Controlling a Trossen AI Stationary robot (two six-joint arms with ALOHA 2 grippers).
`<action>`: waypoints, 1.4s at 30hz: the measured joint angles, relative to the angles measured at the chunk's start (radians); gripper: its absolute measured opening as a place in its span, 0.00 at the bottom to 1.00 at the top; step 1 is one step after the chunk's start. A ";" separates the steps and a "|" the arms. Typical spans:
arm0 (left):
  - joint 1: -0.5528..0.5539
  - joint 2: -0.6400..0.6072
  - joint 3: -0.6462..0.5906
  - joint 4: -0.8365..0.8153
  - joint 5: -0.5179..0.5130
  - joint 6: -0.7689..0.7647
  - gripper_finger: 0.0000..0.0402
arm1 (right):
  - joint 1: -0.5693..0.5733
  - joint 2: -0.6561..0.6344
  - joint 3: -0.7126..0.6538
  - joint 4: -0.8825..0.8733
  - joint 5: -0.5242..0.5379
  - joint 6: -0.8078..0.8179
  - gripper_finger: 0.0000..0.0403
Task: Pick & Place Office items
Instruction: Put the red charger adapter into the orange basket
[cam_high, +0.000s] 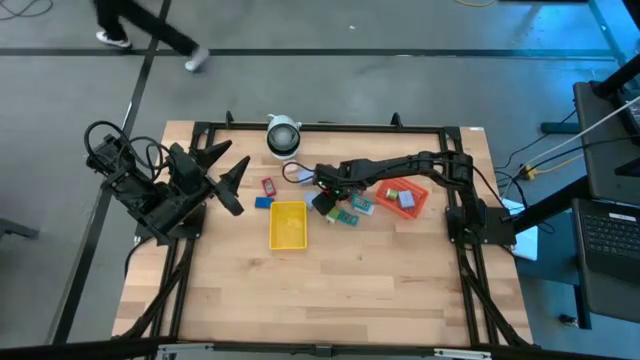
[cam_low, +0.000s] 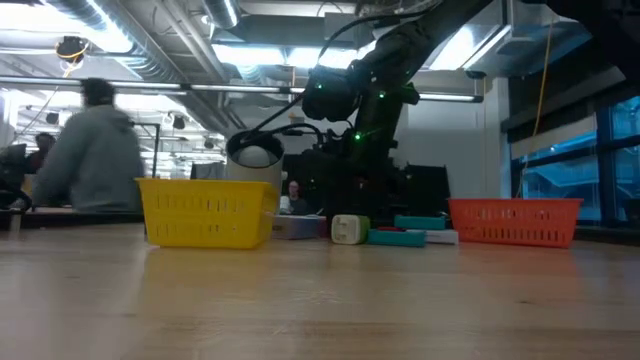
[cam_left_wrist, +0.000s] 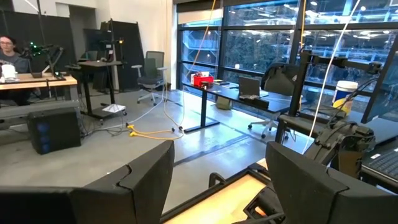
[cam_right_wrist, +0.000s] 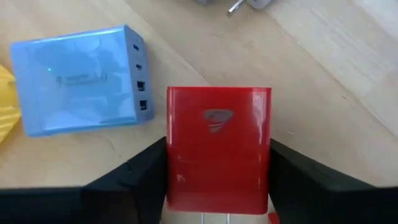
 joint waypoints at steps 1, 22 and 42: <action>0.000 0.000 0.000 0.000 0.000 0.000 0.62 | -0.002 0.000 0.000 -0.001 0.002 0.005 0.53; -0.011 0.000 0.000 -0.008 0.000 0.050 0.62 | -0.133 -0.071 0.373 -0.456 0.201 -0.240 0.55; -0.050 -0.006 0.000 -0.008 0.000 0.042 0.62 | -0.077 -0.711 -0.419 -0.375 0.080 0.200 0.58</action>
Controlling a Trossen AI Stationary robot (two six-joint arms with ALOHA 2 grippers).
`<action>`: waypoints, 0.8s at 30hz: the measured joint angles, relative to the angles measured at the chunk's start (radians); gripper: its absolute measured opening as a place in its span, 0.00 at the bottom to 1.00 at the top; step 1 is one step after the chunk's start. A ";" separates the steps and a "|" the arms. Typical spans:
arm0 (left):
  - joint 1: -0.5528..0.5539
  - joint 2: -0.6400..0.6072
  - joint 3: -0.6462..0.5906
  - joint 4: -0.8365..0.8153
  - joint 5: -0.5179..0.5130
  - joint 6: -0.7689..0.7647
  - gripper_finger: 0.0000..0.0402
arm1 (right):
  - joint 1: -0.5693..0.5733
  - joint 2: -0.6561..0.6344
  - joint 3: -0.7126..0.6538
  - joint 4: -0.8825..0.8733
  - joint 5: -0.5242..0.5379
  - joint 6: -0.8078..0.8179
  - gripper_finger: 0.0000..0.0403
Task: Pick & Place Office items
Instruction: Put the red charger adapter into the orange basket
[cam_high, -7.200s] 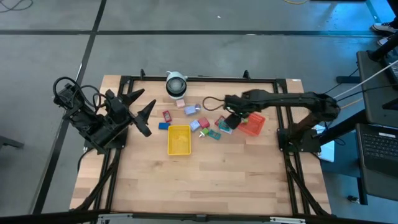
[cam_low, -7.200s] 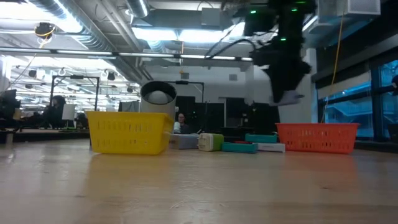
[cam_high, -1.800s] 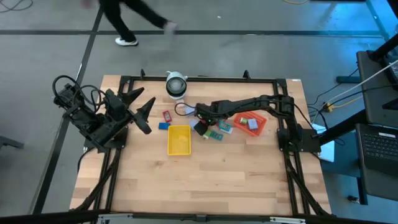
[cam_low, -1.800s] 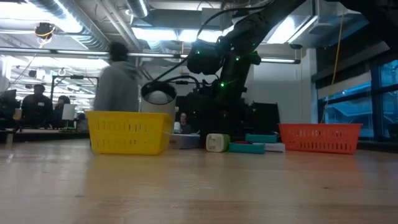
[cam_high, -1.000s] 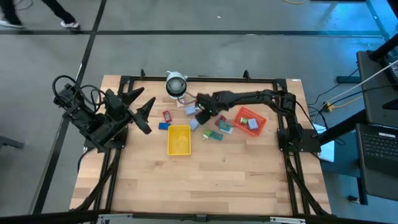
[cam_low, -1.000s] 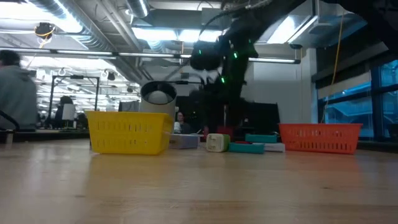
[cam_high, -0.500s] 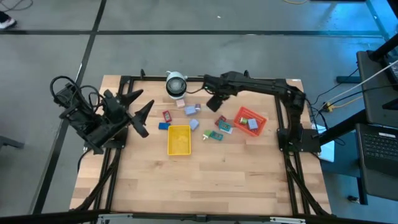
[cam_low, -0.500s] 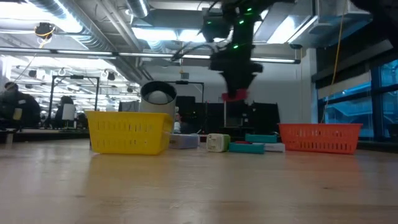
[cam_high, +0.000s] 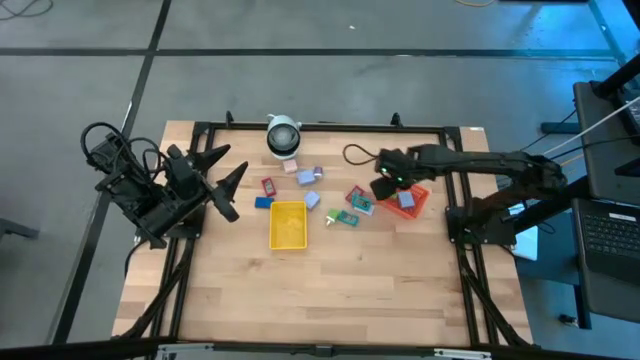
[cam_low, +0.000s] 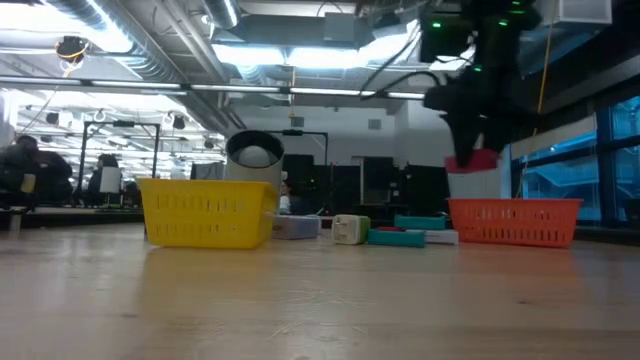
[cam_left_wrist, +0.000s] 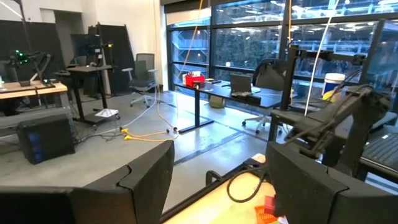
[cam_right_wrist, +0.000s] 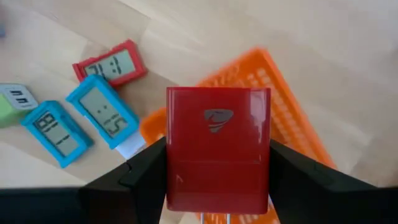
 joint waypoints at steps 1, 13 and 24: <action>0.000 0.000 0.000 0.000 0.000 -0.001 0.62 | -0.001 -0.026 -0.031 0.006 0.000 0.017 0.58; 0.000 0.000 0.000 0.013 0.000 -0.018 0.62 | -0.102 -0.055 -0.191 0.165 -0.065 -0.088 0.58; 0.016 0.000 0.000 0.016 0.000 -0.027 0.62 | -0.159 -0.053 -0.253 0.235 -0.104 -0.119 0.58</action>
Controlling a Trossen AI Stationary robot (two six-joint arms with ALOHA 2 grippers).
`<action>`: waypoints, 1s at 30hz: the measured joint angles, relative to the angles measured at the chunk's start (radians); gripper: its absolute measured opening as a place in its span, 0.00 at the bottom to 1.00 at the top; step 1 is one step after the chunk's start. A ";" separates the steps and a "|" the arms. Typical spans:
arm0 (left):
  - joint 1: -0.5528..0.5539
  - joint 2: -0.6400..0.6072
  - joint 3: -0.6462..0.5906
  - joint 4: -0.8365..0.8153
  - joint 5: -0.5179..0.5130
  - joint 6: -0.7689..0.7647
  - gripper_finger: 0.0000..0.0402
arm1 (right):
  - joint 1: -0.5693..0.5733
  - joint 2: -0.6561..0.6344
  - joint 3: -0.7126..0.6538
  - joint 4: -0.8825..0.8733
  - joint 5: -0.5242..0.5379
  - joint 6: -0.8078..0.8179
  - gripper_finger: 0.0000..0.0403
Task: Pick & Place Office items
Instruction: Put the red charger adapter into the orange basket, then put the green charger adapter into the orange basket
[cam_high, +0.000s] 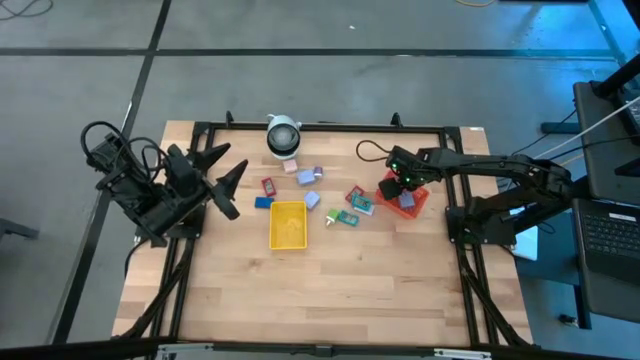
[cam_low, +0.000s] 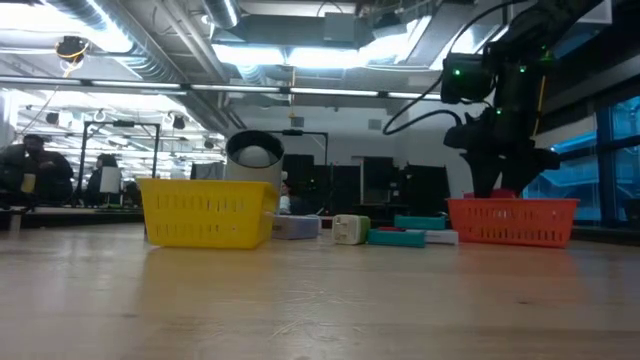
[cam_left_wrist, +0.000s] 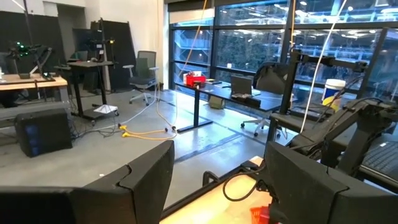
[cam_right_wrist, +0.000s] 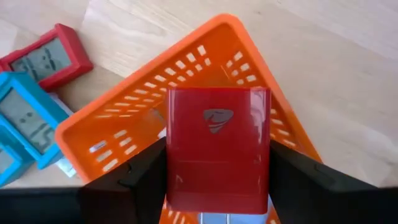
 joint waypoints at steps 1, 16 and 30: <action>0.002 0.000 0.000 0.000 0.000 0.000 0.62 | 0.000 0.000 0.004 -0.004 0.000 0.003 0.58; 0.009 0.000 0.000 0.000 0.000 0.000 0.62 | 0.001 0.000 0.129 -0.153 0.079 -0.028 0.76; 0.012 0.000 0.000 -0.008 0.000 0.012 0.62 | 0.171 -0.001 0.130 0.162 -0.027 0.055 0.79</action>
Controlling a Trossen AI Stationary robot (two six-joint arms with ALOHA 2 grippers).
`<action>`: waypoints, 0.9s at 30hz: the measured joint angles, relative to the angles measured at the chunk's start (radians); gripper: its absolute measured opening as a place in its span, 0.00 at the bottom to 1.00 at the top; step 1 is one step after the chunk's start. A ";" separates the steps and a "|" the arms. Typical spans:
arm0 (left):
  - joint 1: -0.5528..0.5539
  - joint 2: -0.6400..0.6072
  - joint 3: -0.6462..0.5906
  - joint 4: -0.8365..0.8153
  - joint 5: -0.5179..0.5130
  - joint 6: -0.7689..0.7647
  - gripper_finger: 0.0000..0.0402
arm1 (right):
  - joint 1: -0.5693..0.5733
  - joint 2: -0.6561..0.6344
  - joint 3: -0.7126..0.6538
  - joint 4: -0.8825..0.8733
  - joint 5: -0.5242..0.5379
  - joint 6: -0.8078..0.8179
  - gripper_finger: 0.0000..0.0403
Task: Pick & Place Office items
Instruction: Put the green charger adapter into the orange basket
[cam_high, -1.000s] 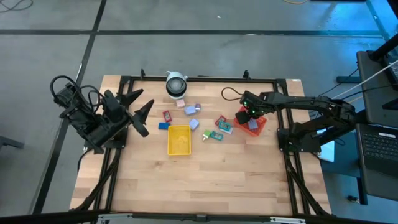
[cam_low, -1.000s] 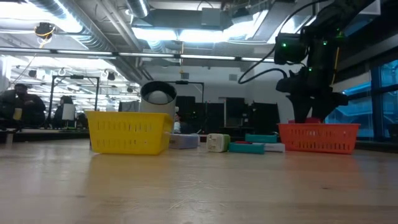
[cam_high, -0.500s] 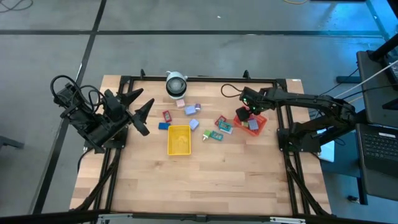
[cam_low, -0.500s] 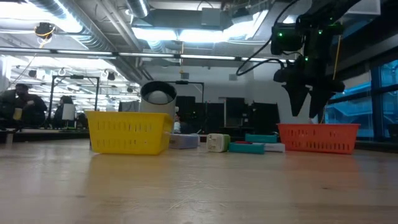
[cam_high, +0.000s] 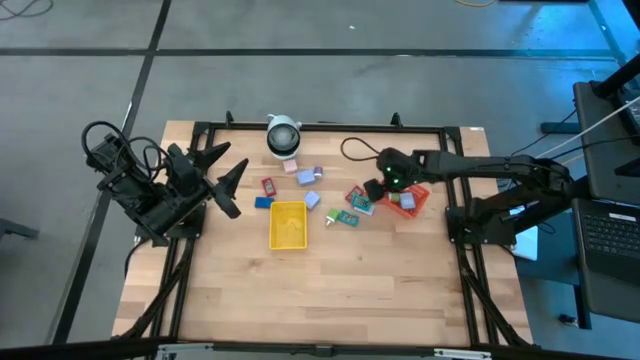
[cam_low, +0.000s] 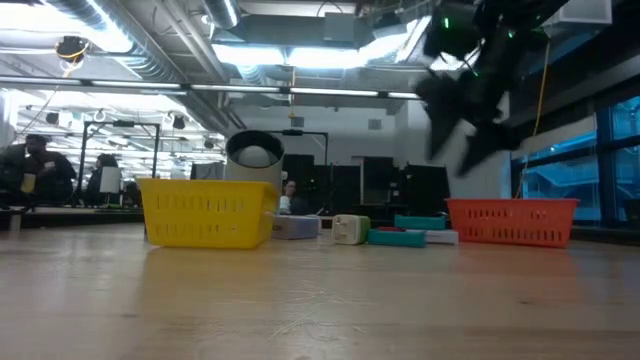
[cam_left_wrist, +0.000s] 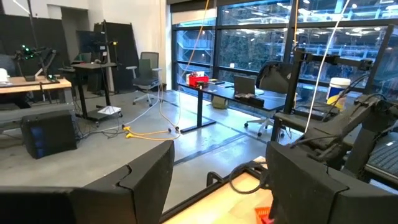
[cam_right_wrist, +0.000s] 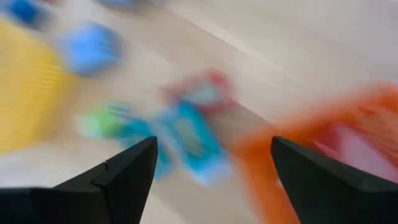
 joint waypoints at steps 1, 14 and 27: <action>0.005 0.000 0.000 0.000 0.000 0.001 0.62 | 0.024 0.000 0.000 0.065 0.007 -0.010 0.79; 0.053 -0.073 0.000 -0.154 0.000 0.008 0.62 | 0.169 0.127 0.001 0.381 -0.018 -0.329 0.79; 0.027 -0.128 0.000 -0.293 0.000 -0.003 0.62 | 0.213 0.169 0.039 0.510 0.134 -0.858 0.79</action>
